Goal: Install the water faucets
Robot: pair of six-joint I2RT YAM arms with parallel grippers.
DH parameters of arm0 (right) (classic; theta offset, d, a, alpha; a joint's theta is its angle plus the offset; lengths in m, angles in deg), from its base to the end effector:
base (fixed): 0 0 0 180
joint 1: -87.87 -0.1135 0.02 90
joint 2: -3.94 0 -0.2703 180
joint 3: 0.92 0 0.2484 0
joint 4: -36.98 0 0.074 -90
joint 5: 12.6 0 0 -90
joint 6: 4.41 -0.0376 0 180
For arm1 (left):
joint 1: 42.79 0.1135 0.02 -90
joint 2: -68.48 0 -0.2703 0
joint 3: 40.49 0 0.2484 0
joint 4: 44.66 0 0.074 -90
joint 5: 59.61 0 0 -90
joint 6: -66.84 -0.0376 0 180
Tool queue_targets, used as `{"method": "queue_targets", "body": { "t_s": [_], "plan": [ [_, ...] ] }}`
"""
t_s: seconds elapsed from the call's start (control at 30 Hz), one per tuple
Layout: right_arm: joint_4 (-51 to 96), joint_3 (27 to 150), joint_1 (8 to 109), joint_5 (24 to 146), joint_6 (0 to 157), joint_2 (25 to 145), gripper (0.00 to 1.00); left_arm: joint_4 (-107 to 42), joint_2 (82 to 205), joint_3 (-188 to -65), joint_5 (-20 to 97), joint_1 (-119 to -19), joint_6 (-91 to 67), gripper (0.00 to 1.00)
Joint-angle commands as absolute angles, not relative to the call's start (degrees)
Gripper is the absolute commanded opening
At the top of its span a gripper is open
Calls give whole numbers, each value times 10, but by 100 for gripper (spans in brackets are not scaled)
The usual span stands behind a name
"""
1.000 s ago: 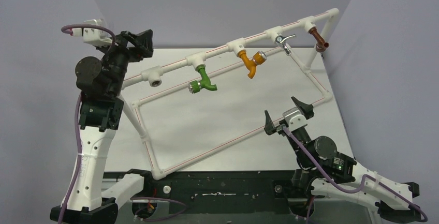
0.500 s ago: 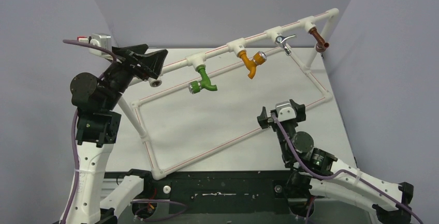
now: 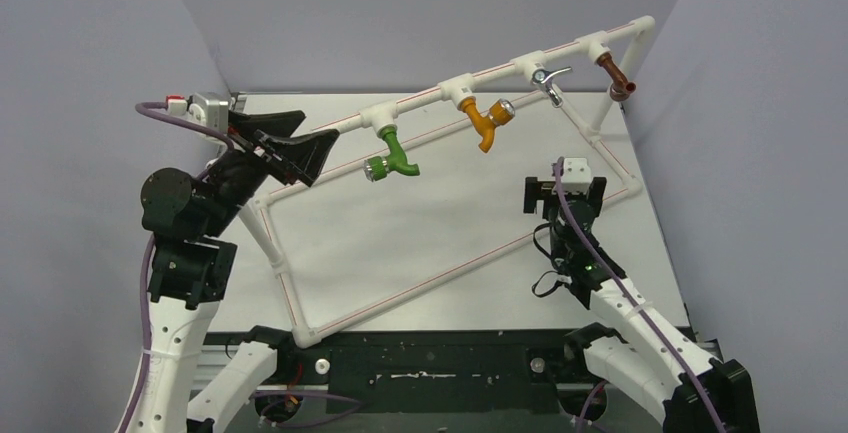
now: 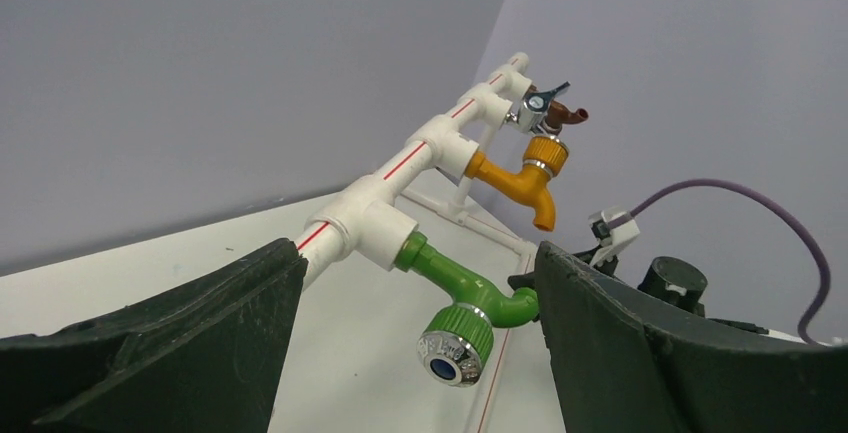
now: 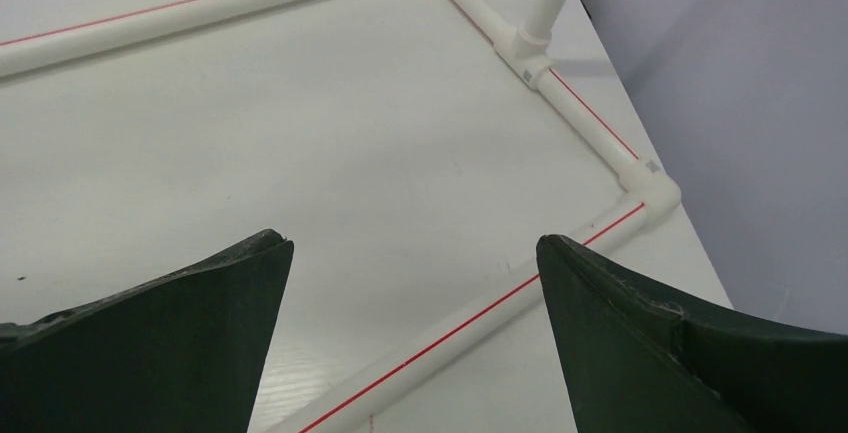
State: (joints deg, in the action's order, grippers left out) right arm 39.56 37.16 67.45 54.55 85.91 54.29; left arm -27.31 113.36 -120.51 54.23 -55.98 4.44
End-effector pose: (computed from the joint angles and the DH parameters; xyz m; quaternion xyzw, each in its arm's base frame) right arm 0.1900 0.0552 0.2505 -0.0092 0.7599 -0.0388 0.6488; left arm 0.1278 -0.0456 0.4803 0.0932 0.5929 -0.3896 0.6985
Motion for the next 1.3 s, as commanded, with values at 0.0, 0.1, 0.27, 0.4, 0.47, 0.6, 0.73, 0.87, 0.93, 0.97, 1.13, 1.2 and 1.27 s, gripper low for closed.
{"method": "queue_targets", "body": {
  "t_s": [0.0, 0.1, 0.27, 0.4, 0.47, 0.6, 0.73, 0.87, 0.93, 0.97, 1.13, 1.2, 1.27],
  "plan": [
    [541, 324, 736, 573, 799, 587, 100, -289, 1120, -1188, 519, -584, -5, 83],
    [656, 273, 760, 536, 802, 630, 100, -287, 1111, -1171, 498, -603, -34, 83],
    [836, 211, 784, 526, 842, 717, 100, -325, 1095, -1132, 498, -630, -61, 83],
    [873, 224, 796, 597, 863, 771, 100, -339, 1085, -1096, 485, -640, -89, 83],
    [883, 238, 797, 610, 884, 799, 100, -346, 1082, -1081, 483, -641, -95, 83],
    [849, 268, 799, 638, 893, 824, 100, -347, 1077, -1065, 492, -650, -106, 83],
    [909, 246, 802, 671, 902, 878, 100, -340, 1069, -1060, 502, -660, -116, 83],
    [1037, 222, 823, 678, 885, 962, 100, -340, 1052, -1054, 516, -670, -122, 83],
    [992, 237, 828, 693, 887, 957, 100, -345, 1043, -1050, 532, -671, -122, 83],
    [990, 241, 833, 705, 884, 957, 100, -345, 1040, -1049, 538, -673, -123, 83],
    [990, 244, 834, 703, 887, 961, 100, -361, 1018, -1039, 556, -687, -124, 83],
    [970, 251, 835, 702, 881, 958, 100, -372, 1009, -1031, 562, -691, -124, 83],
    [976, 250, 835, 703, 881, 960, 100, -379, 1000, -1026, 568, -693, -125, 83]
  ]
}}
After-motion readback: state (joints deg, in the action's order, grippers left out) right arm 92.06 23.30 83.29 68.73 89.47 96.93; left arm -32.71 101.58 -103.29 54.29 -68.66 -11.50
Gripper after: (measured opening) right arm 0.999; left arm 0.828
